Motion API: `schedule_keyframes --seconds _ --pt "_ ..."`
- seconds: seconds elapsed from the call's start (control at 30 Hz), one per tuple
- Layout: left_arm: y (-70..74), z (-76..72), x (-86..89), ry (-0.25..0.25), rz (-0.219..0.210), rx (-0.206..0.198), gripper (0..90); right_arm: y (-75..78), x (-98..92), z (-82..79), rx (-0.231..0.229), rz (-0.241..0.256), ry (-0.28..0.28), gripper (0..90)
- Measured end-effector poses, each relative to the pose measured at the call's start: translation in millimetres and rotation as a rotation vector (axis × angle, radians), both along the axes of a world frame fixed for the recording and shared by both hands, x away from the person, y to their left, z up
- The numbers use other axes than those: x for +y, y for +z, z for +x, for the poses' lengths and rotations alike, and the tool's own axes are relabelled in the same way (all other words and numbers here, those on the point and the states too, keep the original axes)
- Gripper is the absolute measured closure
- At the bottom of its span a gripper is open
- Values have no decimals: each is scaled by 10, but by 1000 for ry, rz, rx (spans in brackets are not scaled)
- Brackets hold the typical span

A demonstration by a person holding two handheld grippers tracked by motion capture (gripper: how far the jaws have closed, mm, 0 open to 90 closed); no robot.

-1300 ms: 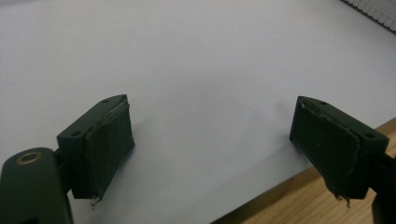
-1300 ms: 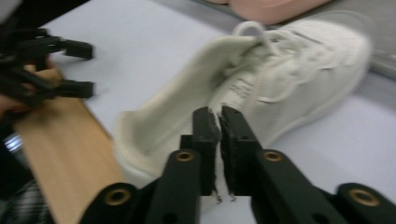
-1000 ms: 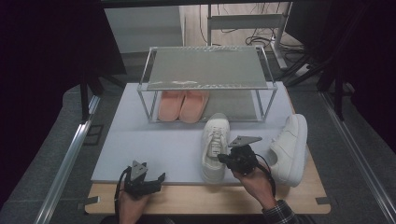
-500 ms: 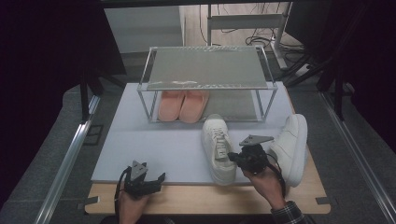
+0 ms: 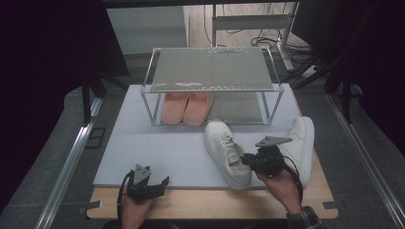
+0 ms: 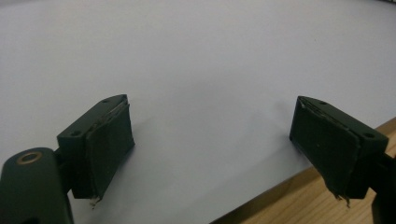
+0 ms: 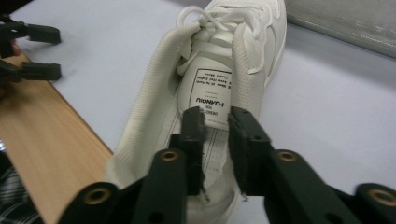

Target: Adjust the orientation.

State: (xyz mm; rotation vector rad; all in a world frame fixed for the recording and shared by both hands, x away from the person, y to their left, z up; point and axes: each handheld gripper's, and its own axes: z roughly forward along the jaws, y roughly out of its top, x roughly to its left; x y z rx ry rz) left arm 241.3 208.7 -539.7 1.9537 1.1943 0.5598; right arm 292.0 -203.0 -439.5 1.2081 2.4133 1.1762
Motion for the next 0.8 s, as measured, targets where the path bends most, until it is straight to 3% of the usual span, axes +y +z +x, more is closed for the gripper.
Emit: schedule_keyframes --seconds 0.2,0.33,0.5,0.8 --pt "0 1 1 -1 1 -2 131 89 -84 14 6 19 -9 618" --pt "0 1 2 -2 1 -1 130 69 -41 95 9 -12 -16 578" --pt "0 0 1 -1 0 0 130 -15 47 213 24 -45 -20 591" --pt "0 0 1 0 0 0 131 -67 132 363 38 -61 -34 712"
